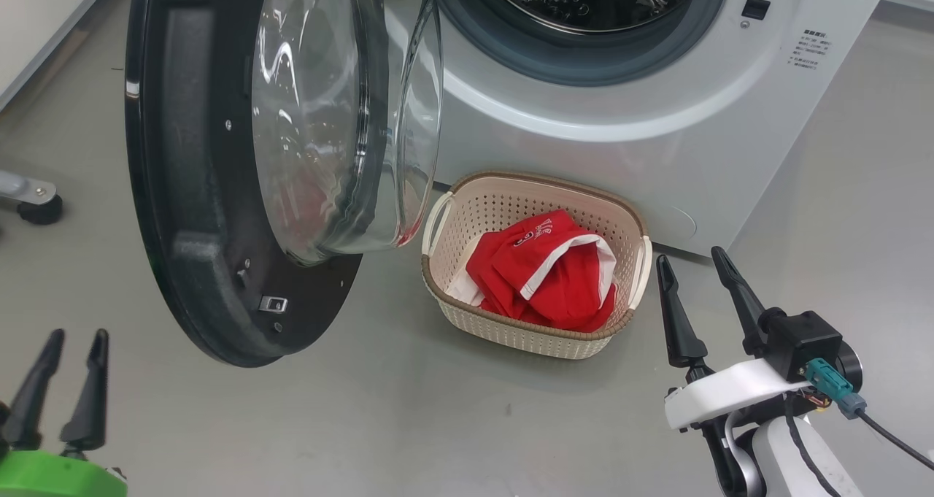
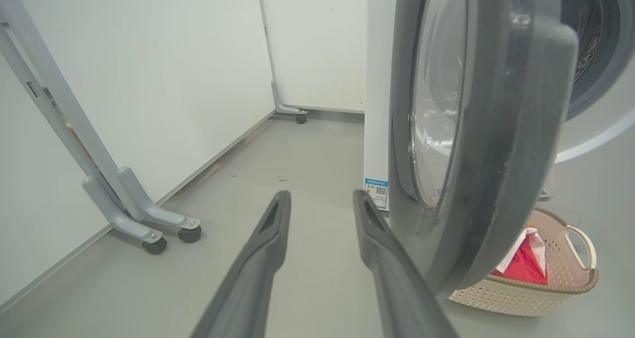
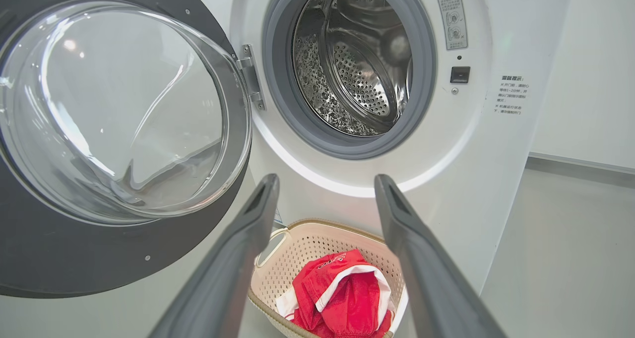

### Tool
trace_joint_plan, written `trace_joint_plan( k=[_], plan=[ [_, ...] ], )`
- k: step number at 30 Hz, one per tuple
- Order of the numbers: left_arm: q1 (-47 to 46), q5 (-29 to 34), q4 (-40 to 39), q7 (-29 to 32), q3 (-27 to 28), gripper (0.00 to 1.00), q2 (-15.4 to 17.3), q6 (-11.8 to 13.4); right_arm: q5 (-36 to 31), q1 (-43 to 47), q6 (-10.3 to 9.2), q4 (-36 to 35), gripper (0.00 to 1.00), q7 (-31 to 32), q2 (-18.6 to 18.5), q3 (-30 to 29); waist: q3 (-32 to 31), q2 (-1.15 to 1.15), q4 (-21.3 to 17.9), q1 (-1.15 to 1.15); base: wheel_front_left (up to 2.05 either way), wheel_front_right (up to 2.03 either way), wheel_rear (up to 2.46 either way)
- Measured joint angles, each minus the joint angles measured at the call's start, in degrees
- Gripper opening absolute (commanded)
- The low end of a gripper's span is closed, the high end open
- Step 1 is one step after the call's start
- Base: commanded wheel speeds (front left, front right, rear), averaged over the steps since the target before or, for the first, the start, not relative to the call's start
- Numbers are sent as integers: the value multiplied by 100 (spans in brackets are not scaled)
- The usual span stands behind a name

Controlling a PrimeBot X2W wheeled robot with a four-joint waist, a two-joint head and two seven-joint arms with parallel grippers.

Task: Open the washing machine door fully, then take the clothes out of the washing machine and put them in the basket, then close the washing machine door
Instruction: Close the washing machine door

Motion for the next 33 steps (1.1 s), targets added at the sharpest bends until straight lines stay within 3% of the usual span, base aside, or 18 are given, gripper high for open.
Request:
trace_joint_plan(
  k=[9, 13, 16, 22, 33],
  plan=[
    [-22, -30, -65, -1, -15, 0, 103, 0, 0, 0, 0, -5, 100, 0, 1, -2, 27, 0, 7, 0, 0, 0, 0],
    [-126, -471, -165, -1, -19, 0, 105, 0, 0, 0, 0, -5, 100, 0, 1, -3, 42, 0, 8, 0, 0, 0, 0],
    [-236, -1209, -242, 58, -31, 0, 96, 0, -1, 0, 0, -5, 100, 0, 1, -3, 53, 0, 8, 0, 0, 0, 0],
    [-492, -2898, -414, 747, 51, 0, 21, 0, -4, 0, 0, -4, 100, 0, 2, 7, 76, 0, 6, 0, 0, 0, 0],
    [-1083, -5789, -399, 2136, 1176, 0, -320, 76, -19, 0, 1, -1, 100, 0, 4, 43, 160, 0, -12, 0, 0, 0, 0]
  ],
)
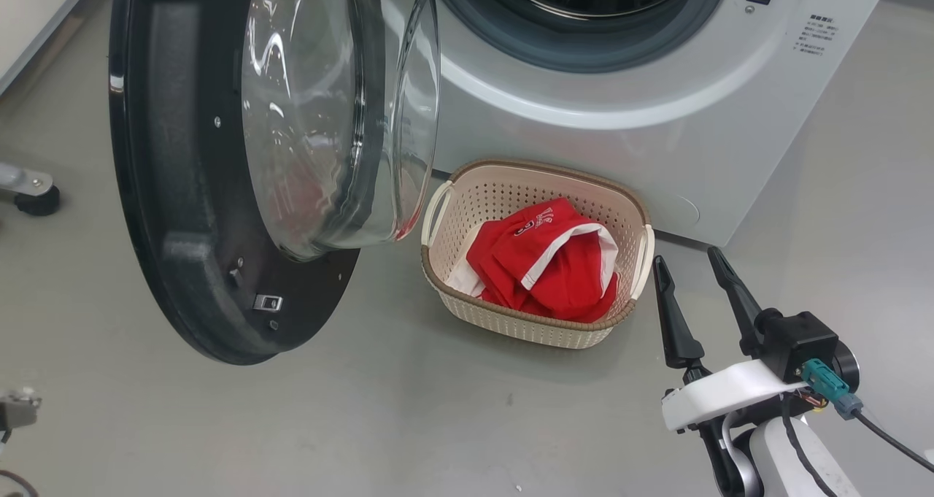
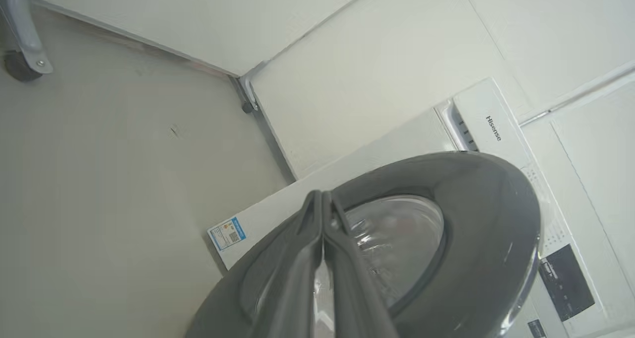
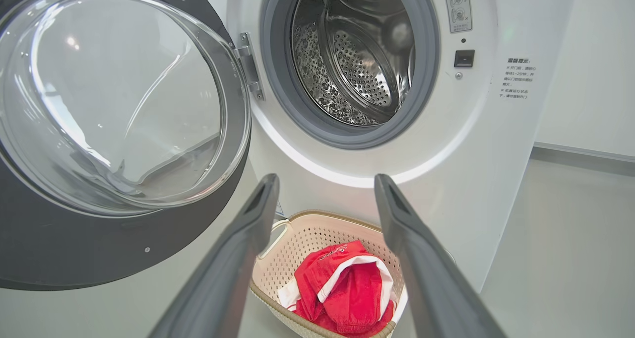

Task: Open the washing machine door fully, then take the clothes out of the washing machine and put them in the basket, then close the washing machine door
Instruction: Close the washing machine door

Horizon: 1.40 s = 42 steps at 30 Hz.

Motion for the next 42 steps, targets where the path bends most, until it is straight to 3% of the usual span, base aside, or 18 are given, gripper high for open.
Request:
trace_joint_plan(
  k=[12, 14, 19, 30, 42],
  plan=[
    [-489, -2150, 223, 1134, 733, 0, -338, 1271, -1, -3, 4, 0, 100, 0, -1, 41, 95, 0, -46, 0, 0, 0, 0],
    [-547, -2416, 283, 1263, 855, 0, -354, 1382, -1, -4, 4, 3, 100, 0, 0, 53, 107, 0, -51, 0, 0, 0, 0],
    [-638, -3029, 385, 1693, 838, 0, -422, 1428, -1, -14, 4, 8, 100, 0, -1, 63, 124, 0, -62, 0, 0, 0, 0],
    [-538, -3161, 740, 2019, 278, 0, -226, 1421, -1, -42, 5, 12, 100, 0, 0, 83, 141, 0, -103, 0, 0, 0, 0],
    [-429, -3407, 537, 2360, -372, 0, -148, 1421, -1, -109, 5, 12, 100, 0, -1, 54, 167, 0, -165, 0, 0, 0, 0]
  ],
)
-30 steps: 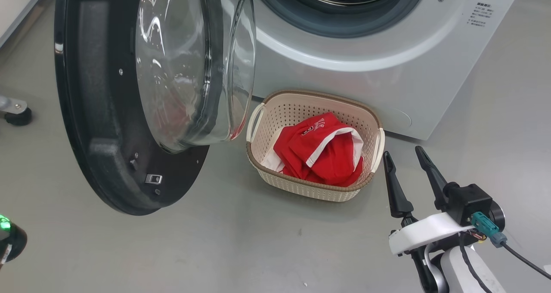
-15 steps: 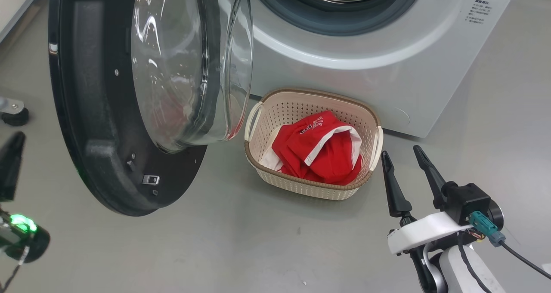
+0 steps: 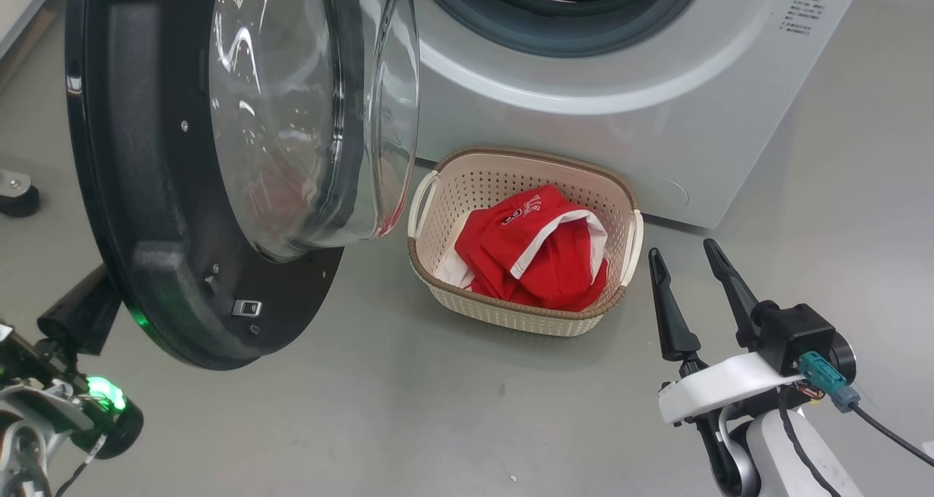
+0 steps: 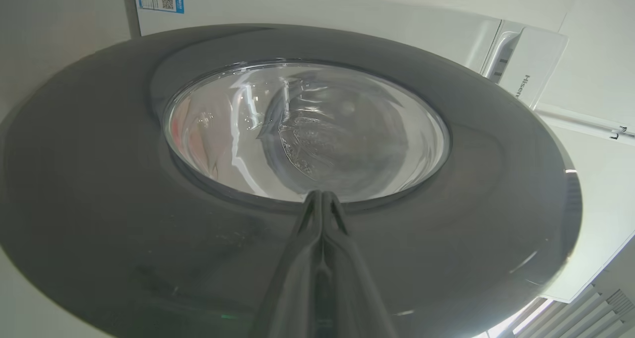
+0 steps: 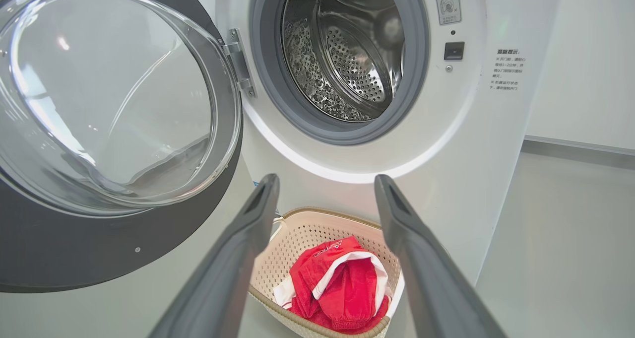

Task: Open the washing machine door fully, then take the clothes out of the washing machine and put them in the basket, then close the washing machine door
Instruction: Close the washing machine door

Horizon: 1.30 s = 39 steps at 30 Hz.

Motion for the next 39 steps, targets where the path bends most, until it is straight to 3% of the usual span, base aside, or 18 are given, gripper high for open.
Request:
trace_joint_plan(
  k=[20, 39],
  plan=[
    [319, -403, -760, 105, -625, 0, 18, 0, 1, -5, 9, 13, 100, 0, 2, 3, -39, 0, -203, 0, 0, 0, 0],
    [468, -748, -1401, -166, -1224, 0, -320, 0, 10, -120, -10, -22, 100, 0, 7, -29, 19, 0, -998, 0, 0, 0, 0]
  ],
)
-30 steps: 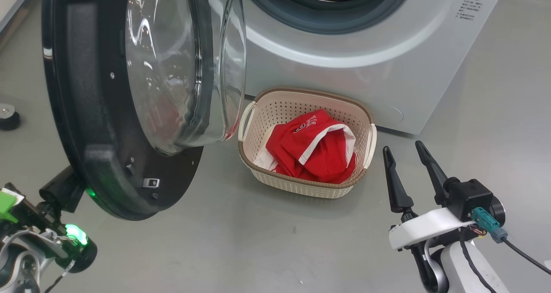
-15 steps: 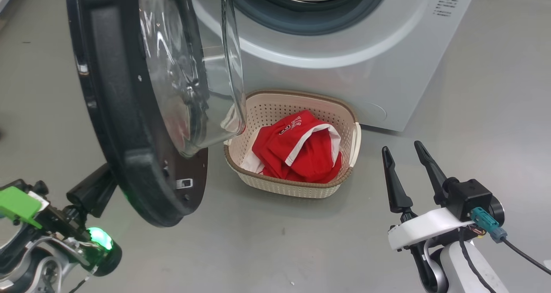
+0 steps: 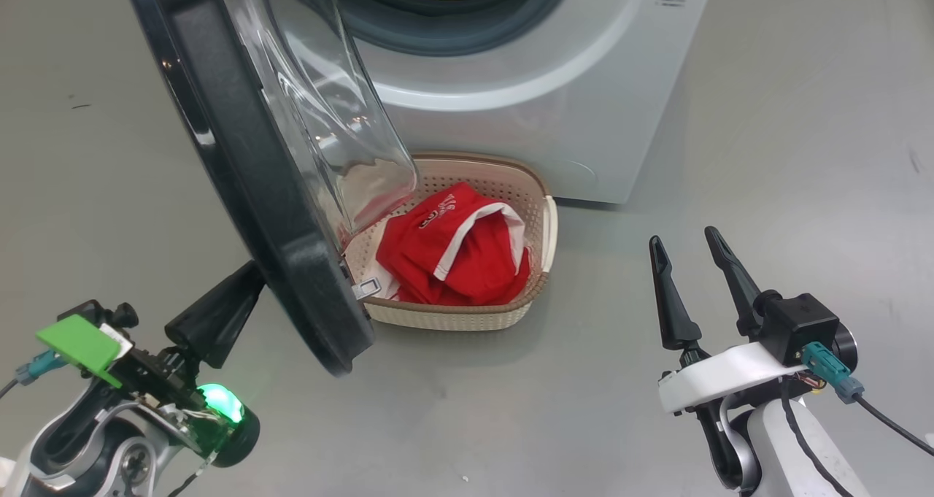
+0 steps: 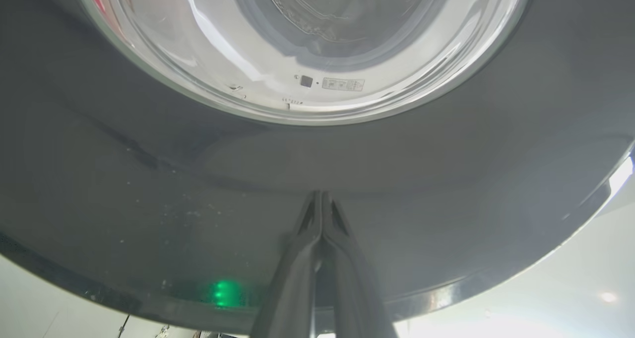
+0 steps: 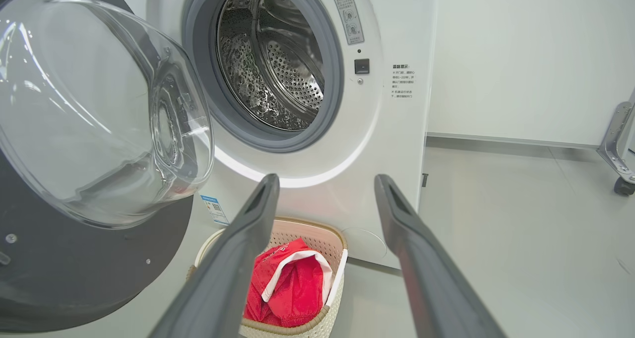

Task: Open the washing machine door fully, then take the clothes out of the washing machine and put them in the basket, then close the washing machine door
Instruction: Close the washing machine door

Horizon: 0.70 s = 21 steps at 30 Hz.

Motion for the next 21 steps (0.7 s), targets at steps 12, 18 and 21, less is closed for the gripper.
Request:
trace_joint_plan(
  k=[12, 18, 21],
  plan=[
    [-83, 3, -3, -597, -67, 0, -58, 0, 60, -3, -58, -83, 100, 0, 3, -29, 116, 0, -795, 0, 0, 0, 0],
    [-257, 0, 53, -876, 71, 0, -137, 0, 103, -5, -101, -113, 100, 0, 7, -44, 200, 0, -1220, 0, 0, 0, 0],
    [-344, -36, 75, -971, 75, 0, -187, -1, 111, -7, -102, -123, 100, 0, 8, -53, 245, 0, -1423, 0, 0, 0, 0]
  ],
)
